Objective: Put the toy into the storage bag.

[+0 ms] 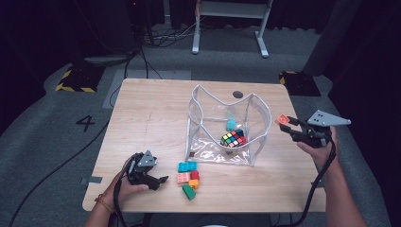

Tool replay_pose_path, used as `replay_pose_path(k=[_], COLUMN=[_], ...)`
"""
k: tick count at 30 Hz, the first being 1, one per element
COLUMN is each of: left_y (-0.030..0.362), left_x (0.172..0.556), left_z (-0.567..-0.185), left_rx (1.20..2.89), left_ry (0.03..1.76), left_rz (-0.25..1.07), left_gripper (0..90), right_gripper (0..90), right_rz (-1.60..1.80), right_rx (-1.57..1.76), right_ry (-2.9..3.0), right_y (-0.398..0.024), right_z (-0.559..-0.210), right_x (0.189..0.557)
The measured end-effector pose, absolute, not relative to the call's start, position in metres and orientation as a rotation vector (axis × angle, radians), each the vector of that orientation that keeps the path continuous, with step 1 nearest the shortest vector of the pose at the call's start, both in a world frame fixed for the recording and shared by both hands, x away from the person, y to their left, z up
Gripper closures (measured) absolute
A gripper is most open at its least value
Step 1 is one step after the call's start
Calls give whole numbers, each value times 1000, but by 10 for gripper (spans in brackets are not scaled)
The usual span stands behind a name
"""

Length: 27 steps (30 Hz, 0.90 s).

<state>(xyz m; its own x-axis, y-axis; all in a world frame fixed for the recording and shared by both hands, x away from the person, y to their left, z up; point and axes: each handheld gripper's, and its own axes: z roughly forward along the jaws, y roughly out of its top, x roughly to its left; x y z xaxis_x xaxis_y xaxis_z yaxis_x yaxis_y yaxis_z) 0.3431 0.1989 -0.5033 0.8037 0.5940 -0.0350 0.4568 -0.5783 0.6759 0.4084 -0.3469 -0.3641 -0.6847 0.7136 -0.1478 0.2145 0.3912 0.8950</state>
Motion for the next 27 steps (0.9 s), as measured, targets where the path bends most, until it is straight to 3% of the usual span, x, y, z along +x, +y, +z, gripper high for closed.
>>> replay_pose_path(k=[10,27], left_y=[199,199], left_x=[343,344], left_z=[-503,-503], left_rx=[2287,2289], left_ry=[771,767], left_rz=[254,260], left_gripper=[123,122], right_gripper=[592,592], right_rz=[1272,1335], right_rx=[752,622], right_ry=[2103,2211], right_y=[-334,-276], right_z=[-321,-310], right_x=[427,442])
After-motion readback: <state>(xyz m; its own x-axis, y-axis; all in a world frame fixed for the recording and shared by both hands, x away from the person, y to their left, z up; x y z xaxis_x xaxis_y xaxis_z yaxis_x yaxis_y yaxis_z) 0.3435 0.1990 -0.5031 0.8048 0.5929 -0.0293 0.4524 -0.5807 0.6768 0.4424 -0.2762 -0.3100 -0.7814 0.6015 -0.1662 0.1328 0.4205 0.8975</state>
